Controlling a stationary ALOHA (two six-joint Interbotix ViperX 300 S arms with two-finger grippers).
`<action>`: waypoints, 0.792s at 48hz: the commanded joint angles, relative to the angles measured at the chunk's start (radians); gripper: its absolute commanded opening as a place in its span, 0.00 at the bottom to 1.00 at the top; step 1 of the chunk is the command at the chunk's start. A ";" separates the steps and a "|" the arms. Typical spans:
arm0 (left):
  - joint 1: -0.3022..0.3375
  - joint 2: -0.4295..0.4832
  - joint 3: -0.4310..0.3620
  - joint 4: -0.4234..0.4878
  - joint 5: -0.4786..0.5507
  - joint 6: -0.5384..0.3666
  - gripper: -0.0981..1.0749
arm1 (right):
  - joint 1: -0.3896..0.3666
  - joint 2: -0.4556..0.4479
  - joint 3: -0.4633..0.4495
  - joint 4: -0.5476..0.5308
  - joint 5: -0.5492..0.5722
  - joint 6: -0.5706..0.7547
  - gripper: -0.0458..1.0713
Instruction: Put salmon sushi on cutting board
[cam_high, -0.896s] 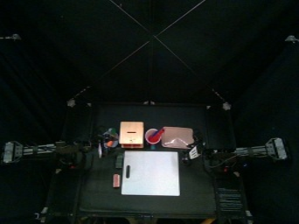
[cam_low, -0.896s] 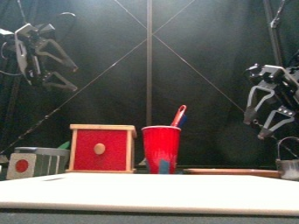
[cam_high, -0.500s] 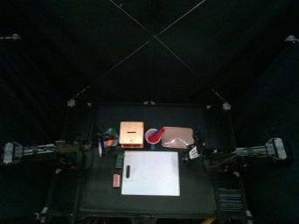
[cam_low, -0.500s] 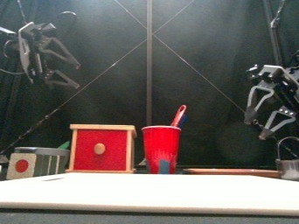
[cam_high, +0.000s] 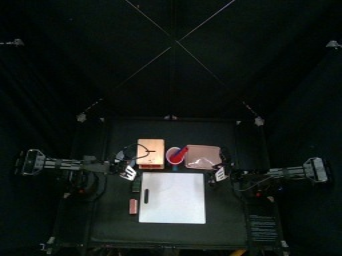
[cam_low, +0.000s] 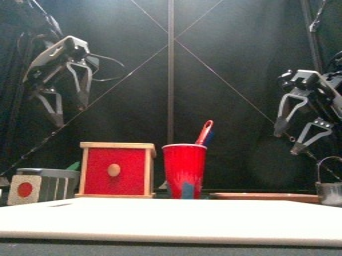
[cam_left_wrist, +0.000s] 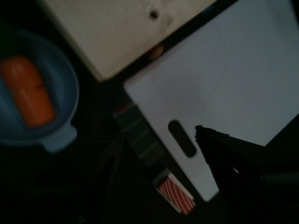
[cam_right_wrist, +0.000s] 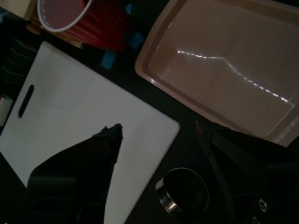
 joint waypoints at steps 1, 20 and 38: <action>-0.051 0.029 0.009 -0.003 -0.015 -0.087 0.92 | 0.002 0.003 -0.005 -0.008 -0.003 -0.002 0.92; -0.293 0.221 0.009 0.130 -0.017 -0.548 0.92 | 0.002 0.006 0.002 -0.025 -0.006 0.000 0.92; -0.414 0.420 -0.083 0.089 -0.011 -0.653 0.92 | 0.003 0.021 0.002 -0.028 -0.020 0.000 0.92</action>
